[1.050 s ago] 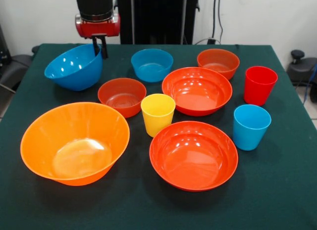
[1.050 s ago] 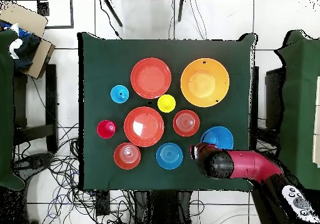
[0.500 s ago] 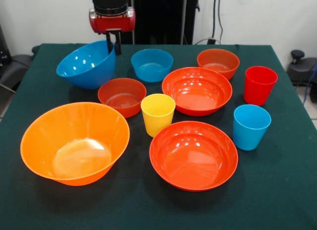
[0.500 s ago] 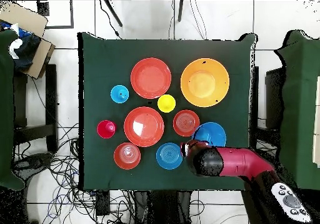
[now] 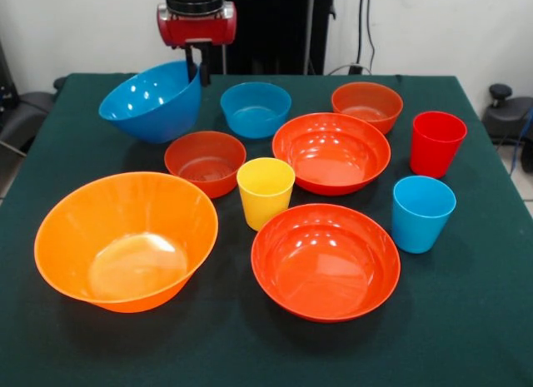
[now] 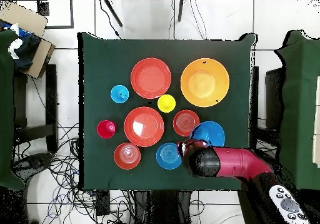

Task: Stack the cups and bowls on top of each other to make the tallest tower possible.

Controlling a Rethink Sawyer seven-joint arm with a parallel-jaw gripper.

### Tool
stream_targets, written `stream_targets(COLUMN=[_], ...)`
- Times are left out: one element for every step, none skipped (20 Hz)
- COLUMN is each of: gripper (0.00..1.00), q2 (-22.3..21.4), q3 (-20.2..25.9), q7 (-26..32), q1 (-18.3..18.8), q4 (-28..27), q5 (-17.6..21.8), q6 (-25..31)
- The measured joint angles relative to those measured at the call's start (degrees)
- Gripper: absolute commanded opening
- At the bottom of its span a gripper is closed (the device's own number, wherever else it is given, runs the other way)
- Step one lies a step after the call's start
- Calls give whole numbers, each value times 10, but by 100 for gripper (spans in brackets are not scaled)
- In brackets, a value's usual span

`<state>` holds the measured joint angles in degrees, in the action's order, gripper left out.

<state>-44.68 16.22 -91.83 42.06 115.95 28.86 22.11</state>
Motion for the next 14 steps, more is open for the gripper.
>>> stream_targets(gripper=[0,0,0,0,0,0,0,0,0,0,0,0,0,0], q2=[-2,-8,-11,-15,-20,-25,-30,-34,-38,-43,-45,-47,-48,-48], q3=[0,0,0,0,0,0,0,0,0,0,0,0,0,0], q7=[0,0,0,0,0,0,0,0,0,0,0,0,0,0], q1=[0,0,0,0,-1,-1,-2,-3,-5,-8,-10,-13,-16,-20], q4=[1,2,3,4,5,6,6,7,7,7,7,7,7,7], q5=[-1,-5,-6,-9,-11,-14,-17,-20,-25,-30,-32,-34,-37,-38], q6=[0,0,0,0,0,0,0,0,0,0,0,0,0,0])
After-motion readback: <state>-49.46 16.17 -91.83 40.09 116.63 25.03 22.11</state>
